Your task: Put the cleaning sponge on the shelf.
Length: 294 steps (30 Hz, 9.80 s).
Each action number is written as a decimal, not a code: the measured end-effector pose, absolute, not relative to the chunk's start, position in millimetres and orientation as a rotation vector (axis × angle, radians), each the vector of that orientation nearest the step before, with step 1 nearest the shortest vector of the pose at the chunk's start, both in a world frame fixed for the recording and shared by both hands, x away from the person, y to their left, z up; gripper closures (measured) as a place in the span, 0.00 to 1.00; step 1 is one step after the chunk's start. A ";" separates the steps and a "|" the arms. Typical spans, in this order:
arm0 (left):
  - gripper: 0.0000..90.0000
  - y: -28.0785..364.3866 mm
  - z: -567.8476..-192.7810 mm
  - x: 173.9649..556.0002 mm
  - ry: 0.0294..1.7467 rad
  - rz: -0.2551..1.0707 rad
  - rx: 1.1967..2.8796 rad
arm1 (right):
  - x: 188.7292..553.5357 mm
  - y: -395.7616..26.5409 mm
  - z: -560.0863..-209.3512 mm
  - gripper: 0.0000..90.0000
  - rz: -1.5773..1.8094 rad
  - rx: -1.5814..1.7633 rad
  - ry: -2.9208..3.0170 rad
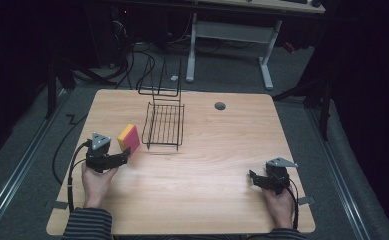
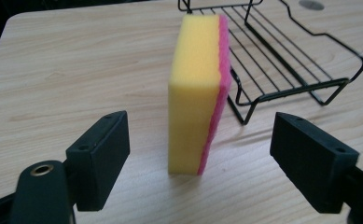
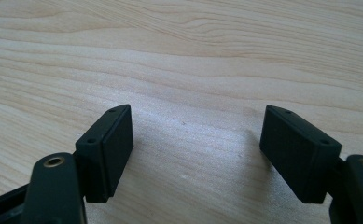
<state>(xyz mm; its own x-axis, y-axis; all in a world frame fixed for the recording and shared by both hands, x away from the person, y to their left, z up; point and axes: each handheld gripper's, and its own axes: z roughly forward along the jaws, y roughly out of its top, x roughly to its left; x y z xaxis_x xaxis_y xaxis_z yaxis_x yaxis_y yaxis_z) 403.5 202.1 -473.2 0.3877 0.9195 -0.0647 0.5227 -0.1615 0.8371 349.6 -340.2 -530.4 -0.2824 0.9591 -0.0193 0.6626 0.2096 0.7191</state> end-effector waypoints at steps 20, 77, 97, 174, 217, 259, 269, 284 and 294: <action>0.30 197.7 -491.7 425.6 1.273 0.581 1.808 | 349.5 -340.2 -530.4 0.29 0.841 1.499 2.023; 0.68 190.2 -510.2 438.0 1.249 0.567 1.831 | 349.4 -340.2 -530.4 0.29 0.842 1.500 2.024; 0.68 193.8 -484.5 414.5 1.155 0.507 1.810 | 349.1 -339.8 -530.3 0.29 0.842 1.506 2.022; 0.68 120.4 -434.7 447.2 0.924 0.468 1.934 | 348.9 -339.8 -530.4 0.29 0.842 1.506 2.023; 0.68 81.3 -457.5 516.6 1.010 0.511 1.940 | 348.8 -340.0 -530.3 0.29 0.842 1.505 2.024; 0.41 83.0 -482.1 532.7 1.120 0.480 2.021 | 348.8 -340.1 -530.3 0.29 0.843 1.506 2.024; 0.27 87.4 -470.7 526.4 1.092 0.436 1.991 | 348.8 -340.0 -530.3 0.29 0.843 1.507 2.024; 0.21 93.1 -467.4 518.2 1.072 0.412 2.015 | 348.8 -340.1 -530.3 0.29 0.842 1.504 2.024; 0.18 105.0 -464.0 513.0 1.077 0.375 1.957 | 348.8 -340.1 -530.3 0.29 0.842 1.504 2.024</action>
